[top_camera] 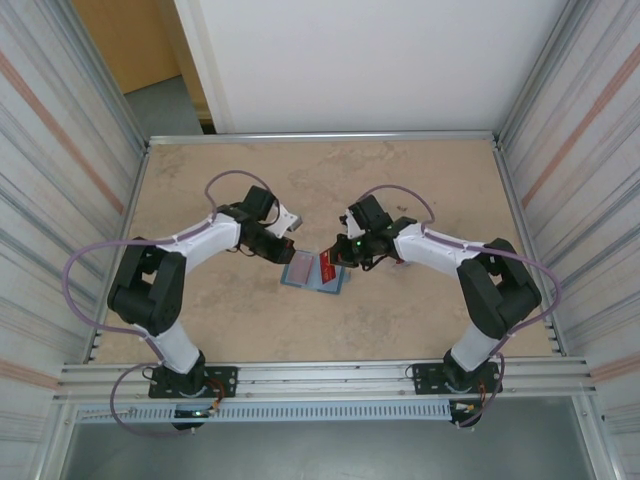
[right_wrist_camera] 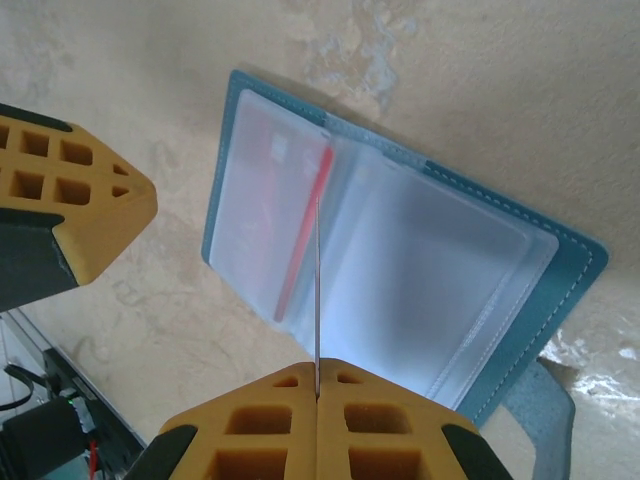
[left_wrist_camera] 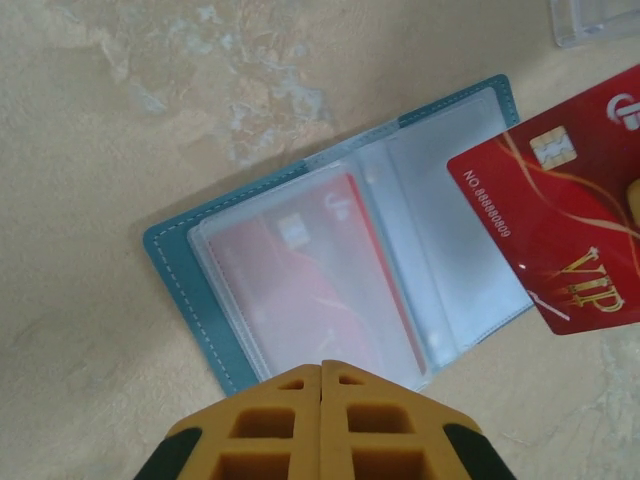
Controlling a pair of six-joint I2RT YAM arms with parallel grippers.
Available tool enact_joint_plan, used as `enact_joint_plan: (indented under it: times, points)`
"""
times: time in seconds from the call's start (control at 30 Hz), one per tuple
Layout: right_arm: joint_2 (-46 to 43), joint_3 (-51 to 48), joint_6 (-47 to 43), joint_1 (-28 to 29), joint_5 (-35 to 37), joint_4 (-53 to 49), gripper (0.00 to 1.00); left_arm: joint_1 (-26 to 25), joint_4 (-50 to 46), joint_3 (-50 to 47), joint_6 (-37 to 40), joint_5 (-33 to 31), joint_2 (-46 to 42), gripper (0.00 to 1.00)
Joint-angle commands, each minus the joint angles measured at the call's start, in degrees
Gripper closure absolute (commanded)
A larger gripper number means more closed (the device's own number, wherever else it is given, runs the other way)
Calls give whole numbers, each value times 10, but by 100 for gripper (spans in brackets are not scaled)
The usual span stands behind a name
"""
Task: Put the credit cards into the card holder
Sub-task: Insert the credit card into the card slot.
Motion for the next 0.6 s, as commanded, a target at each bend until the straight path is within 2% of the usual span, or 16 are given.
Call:
enact_joint_plan:
  times: [0.0,0.17,0.33,0.4,0.57]
  points:
    - [-24,-8,17,23,26,-12,100,10,-4,1,-15,16,-5,96]
    - [-31,-44,33,28,42,-5,100,44,-50,29,-22,22,4,100]
    - [-25,-41,38,21,28,12,100,80,-173,84,2,110,49,100]
    - [-18,-35,37,18,18,25,100,89,-149,63,-13,146,47,100]
    - [-9,-22,27,11,2,33,100,76,-65,28,-40,173,21,100]
